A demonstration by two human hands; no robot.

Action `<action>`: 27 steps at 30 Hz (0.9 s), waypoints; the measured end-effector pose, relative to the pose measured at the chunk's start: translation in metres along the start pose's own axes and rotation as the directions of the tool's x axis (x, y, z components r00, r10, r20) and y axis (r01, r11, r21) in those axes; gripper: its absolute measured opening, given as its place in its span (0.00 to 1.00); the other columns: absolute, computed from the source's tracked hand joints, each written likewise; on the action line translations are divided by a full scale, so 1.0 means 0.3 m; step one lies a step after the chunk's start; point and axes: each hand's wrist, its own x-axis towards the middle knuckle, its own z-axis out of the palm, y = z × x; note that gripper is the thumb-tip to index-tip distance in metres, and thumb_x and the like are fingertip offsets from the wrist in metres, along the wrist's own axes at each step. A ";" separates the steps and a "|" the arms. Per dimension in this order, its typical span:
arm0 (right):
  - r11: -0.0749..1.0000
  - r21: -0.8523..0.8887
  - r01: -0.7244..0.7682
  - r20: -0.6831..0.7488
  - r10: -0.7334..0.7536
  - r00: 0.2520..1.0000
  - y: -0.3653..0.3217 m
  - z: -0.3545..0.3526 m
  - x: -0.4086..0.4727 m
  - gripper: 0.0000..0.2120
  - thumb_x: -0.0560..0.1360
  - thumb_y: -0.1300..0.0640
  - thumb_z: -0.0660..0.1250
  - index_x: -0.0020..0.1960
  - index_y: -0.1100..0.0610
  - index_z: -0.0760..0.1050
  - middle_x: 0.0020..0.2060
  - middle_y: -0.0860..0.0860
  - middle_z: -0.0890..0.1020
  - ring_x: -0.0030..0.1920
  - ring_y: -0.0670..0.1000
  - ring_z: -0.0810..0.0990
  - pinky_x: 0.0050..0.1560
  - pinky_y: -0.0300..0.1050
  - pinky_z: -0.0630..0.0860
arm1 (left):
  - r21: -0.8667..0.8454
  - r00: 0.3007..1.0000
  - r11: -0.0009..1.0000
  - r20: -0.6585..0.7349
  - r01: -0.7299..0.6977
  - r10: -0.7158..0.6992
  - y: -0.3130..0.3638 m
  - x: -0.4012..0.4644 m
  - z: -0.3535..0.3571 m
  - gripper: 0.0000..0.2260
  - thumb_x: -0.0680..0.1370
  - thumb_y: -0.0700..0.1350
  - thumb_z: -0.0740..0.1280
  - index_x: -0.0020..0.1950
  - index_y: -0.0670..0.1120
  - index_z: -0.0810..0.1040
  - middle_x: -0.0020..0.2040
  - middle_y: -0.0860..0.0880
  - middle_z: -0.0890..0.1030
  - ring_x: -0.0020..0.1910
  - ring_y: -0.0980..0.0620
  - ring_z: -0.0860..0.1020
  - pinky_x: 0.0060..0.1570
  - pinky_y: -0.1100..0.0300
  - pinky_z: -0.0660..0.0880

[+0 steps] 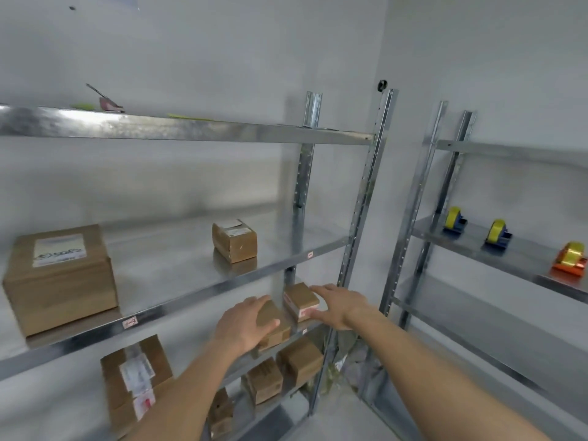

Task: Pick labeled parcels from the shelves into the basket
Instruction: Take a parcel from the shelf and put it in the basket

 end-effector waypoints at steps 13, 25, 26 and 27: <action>0.969 0.163 0.184 0.234 -0.220 0.947 0.193 0.324 0.695 0.34 0.81 0.41 0.65 0.82 0.41 0.54 0.79 0.51 0.65 0.75 0.57 0.68 0.71 0.54 0.68 | -0.062 0.947 0.950 0.123 0.306 -0.297 -0.168 0.479 0.400 0.28 0.79 0.63 0.61 0.76 0.54 0.64 0.72 0.50 0.70 0.68 0.47 0.71 0.64 0.54 0.68; 0.830 0.488 0.270 0.290 -0.446 0.846 0.308 0.748 1.153 0.33 0.81 0.48 0.68 0.80 0.41 0.55 0.75 0.48 0.68 0.65 0.50 0.75 0.63 0.41 0.75 | -0.314 0.845 0.785 0.164 0.534 -0.509 -0.312 0.771 0.839 0.30 0.78 0.60 0.66 0.77 0.64 0.58 0.77 0.53 0.61 0.70 0.47 0.70 0.67 0.52 0.69; 0.818 0.516 0.252 0.306 -0.451 0.838 0.293 0.765 1.172 0.34 0.81 0.47 0.68 0.80 0.42 0.55 0.75 0.49 0.68 0.68 0.52 0.74 0.66 0.46 0.73 | -0.335 0.835 0.765 0.177 0.549 -0.522 -0.326 0.785 0.864 0.31 0.77 0.60 0.67 0.77 0.64 0.57 0.77 0.53 0.61 0.69 0.47 0.71 0.67 0.51 0.70; 0.812 0.533 0.239 0.315 -0.453 0.834 0.277 0.789 1.193 0.35 0.81 0.46 0.68 0.81 0.43 0.53 0.75 0.49 0.67 0.70 0.53 0.72 0.67 0.48 0.72 | -0.357 0.825 0.746 0.183 0.562 -0.534 -0.336 0.801 0.884 0.32 0.77 0.60 0.67 0.77 0.65 0.56 0.77 0.52 0.61 0.68 0.47 0.71 0.66 0.51 0.71</action>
